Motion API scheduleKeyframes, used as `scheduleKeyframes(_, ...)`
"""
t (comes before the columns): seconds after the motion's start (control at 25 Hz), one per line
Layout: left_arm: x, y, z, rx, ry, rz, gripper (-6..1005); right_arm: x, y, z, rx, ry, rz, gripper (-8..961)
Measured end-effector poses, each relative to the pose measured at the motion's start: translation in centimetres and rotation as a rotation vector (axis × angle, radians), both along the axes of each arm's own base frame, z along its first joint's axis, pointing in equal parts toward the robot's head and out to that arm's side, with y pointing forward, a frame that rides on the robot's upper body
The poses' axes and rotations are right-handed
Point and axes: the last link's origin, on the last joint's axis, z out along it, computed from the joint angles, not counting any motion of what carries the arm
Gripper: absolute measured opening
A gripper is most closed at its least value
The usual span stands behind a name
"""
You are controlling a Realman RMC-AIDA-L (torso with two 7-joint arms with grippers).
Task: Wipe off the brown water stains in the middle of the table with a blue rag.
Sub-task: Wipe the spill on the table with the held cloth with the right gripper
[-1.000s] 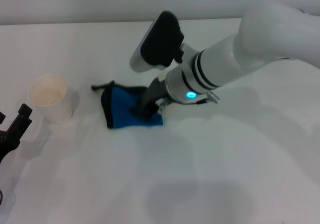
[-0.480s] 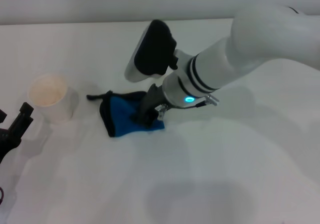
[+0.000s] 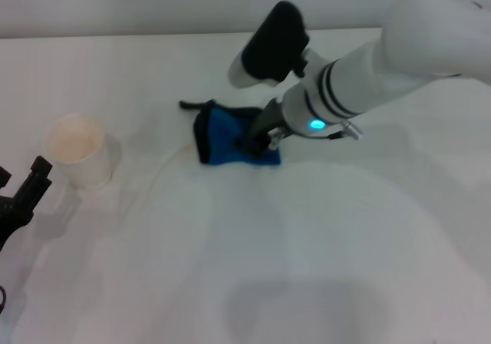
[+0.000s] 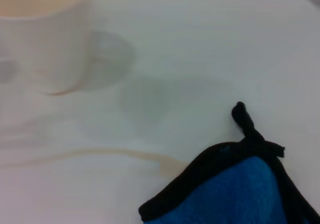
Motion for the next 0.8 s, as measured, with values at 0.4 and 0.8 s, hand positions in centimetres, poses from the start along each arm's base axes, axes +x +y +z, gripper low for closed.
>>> scheduleKeyframes(0.4, 0.0, 0.1, 0.0, 0.001, 0.000, -0.001, 891, 1.6, 1.3, 1.5, 0.056, -0.048, -0.051, 95)
scheduleKeyframes(0.8, 0.1, 0.2, 0.0, 0.002, 0.000, -0.005, 890, -1.7, -2.2, -1.4, -0.158, -0.034, 0.084, 92)
